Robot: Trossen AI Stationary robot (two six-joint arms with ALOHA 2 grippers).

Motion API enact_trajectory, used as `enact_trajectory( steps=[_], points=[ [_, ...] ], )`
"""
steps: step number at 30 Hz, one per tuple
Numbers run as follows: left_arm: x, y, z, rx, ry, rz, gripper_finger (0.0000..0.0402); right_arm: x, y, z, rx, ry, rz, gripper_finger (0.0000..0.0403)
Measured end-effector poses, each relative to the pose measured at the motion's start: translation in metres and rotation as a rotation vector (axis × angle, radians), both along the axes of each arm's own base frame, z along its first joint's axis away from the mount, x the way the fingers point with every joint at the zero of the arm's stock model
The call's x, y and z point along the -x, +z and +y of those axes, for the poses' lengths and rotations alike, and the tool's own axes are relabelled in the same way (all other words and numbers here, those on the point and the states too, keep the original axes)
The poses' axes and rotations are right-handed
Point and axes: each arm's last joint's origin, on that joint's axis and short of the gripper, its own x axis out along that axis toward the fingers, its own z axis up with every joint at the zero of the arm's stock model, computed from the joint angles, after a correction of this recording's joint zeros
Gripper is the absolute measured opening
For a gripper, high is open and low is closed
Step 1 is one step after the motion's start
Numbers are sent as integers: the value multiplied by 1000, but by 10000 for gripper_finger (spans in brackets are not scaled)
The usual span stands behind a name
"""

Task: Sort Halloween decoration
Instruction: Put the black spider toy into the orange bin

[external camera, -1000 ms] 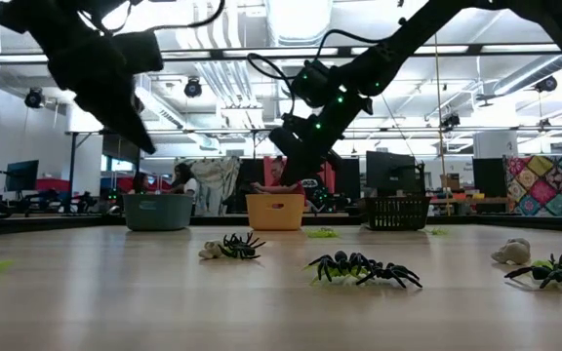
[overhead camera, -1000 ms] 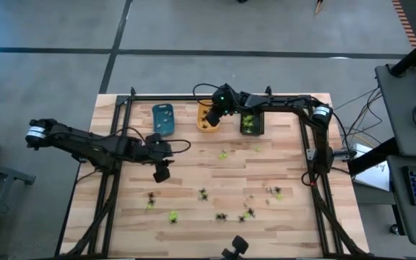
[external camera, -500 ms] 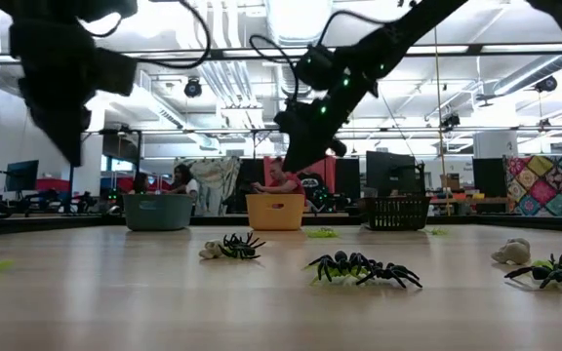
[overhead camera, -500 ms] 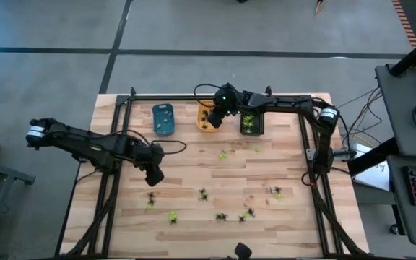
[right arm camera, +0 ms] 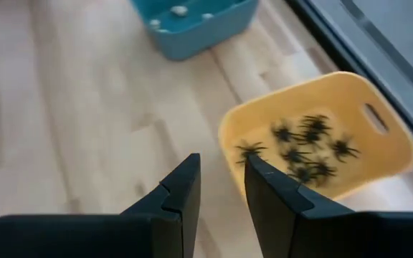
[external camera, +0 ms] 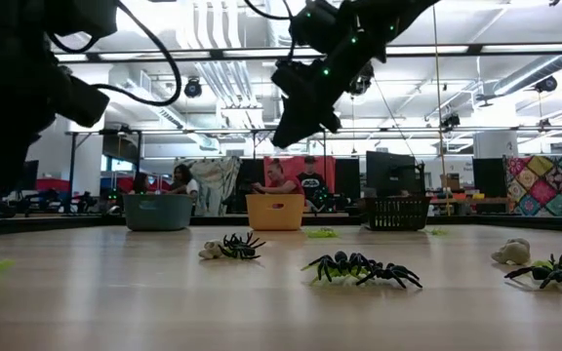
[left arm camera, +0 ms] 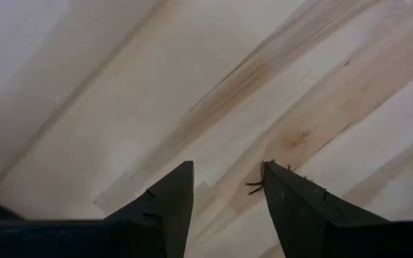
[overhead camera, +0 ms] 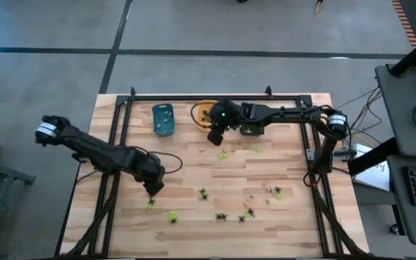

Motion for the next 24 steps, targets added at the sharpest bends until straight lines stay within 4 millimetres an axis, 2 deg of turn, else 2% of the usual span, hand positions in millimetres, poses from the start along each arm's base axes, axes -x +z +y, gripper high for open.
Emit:
enact_trajectory(
  steps=[5,13,19,24],
  points=[
    [-13,-8,-17,-10,15,38,165,-4,0,13,1,35,-2,104],
    [-24,-21,-58,-52,-183,94,166,-5,0,19,-9,40,-6,97],
    [-17,-29,-85,-109,-414,68,166,-6,0,23,-17,42,-11,93],
    [-13,-29,-87,-194,-432,29,161,-7,0,25,-18,45,-13,93]
  ],
)
